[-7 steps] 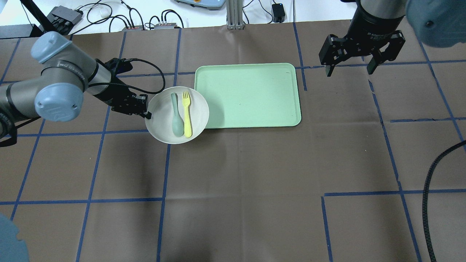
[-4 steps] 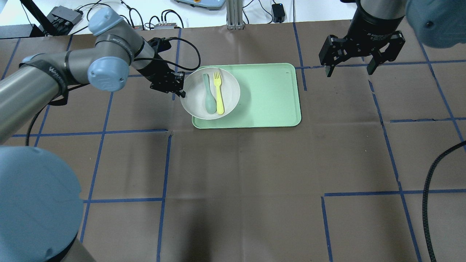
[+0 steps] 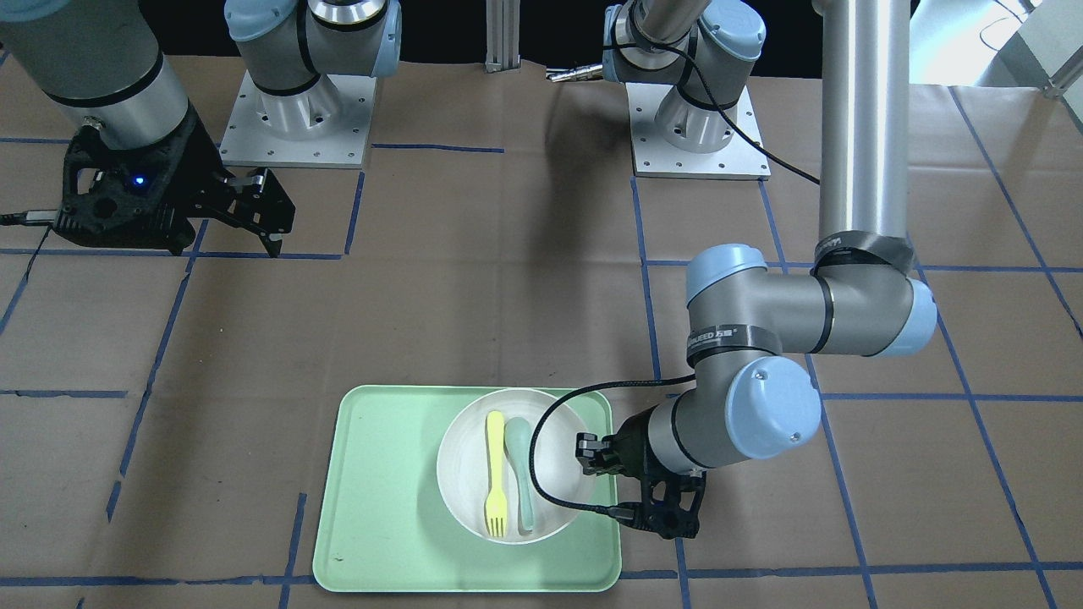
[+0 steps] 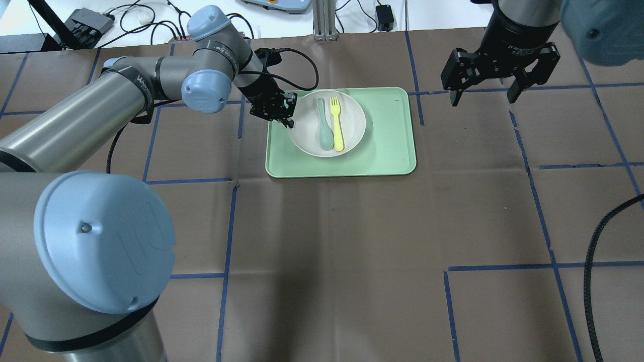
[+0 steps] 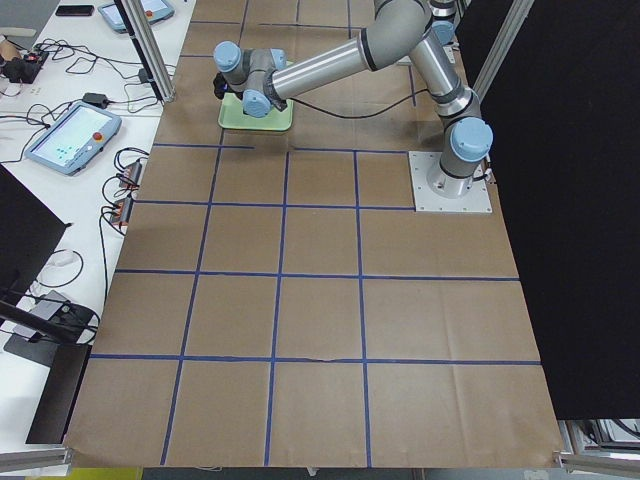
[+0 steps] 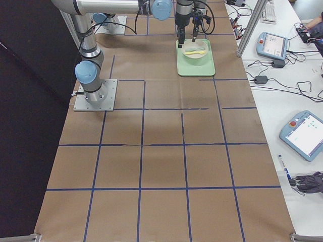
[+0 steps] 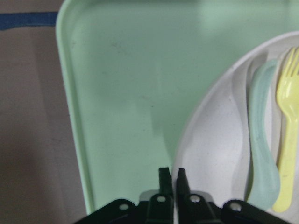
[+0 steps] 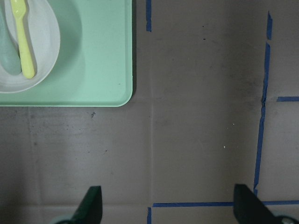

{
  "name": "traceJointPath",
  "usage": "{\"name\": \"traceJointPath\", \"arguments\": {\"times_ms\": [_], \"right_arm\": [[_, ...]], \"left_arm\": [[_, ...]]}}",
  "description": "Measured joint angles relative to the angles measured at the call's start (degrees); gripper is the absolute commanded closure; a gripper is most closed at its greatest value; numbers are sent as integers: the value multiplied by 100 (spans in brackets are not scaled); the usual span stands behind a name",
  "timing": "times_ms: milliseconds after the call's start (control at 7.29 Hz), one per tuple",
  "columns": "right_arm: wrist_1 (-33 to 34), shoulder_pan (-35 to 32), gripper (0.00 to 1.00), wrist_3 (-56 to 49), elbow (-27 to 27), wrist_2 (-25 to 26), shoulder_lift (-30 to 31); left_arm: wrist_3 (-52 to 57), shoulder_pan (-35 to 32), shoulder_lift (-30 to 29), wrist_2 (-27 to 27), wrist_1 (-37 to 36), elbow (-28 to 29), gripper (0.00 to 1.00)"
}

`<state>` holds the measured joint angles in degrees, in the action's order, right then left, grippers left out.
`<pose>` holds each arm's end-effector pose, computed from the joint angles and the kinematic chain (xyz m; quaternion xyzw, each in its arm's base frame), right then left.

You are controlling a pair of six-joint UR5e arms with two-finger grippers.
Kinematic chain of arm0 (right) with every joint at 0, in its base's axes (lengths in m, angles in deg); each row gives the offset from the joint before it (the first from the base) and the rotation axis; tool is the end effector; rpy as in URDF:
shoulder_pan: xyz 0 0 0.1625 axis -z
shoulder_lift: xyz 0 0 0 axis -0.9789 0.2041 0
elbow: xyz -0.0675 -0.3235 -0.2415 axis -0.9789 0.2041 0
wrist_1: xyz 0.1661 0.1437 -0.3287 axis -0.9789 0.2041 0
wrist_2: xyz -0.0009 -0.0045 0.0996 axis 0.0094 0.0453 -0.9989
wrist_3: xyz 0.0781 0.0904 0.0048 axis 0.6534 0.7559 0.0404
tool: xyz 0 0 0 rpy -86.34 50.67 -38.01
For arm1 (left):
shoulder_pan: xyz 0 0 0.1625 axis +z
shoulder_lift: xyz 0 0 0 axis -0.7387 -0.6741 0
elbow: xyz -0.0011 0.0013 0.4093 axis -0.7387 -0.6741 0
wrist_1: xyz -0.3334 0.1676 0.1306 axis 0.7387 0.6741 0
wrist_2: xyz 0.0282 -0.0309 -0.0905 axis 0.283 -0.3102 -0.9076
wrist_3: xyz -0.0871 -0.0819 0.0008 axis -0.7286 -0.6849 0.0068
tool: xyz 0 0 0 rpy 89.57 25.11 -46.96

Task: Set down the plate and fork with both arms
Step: 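Carry the plate with the left gripper onto the green tray, then open the left gripper and lift it away from the plate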

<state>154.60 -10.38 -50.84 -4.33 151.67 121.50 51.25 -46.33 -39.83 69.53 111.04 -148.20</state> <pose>0.1195 -0.5063 0.4442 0.0001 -1.0000 -0.0078 0.0060 -0.2232 -0.6652 0.1815 -0.0382 -0.9812 -0.0406 0.1846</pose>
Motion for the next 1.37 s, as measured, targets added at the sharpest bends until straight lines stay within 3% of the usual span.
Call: {"name": "traceJointPath", "arguments": {"times_ms": [823, 960, 1097, 1234, 1371], "right_arm": [[0, -4, 0, 0, 8, 0, 0], [0, -5, 0, 0, 8, -2, 0], [0, -7, 0, 0, 9, -4, 0], [0, -8, 0, 0, 9, -2, 0], [0, -8, 0, 0, 9, -1, 0]], "left_arm": [[-101, -37, -228, -93, -19, 163, 86], [-96, -32, -233, -91, -19, 164, 60], [-92, -23, -237, -89, -19, 164, 23], [-89, -18, -236, -89, -19, 164, 2], [-90, -18, -218, -84, -15, 163, 1]]}}
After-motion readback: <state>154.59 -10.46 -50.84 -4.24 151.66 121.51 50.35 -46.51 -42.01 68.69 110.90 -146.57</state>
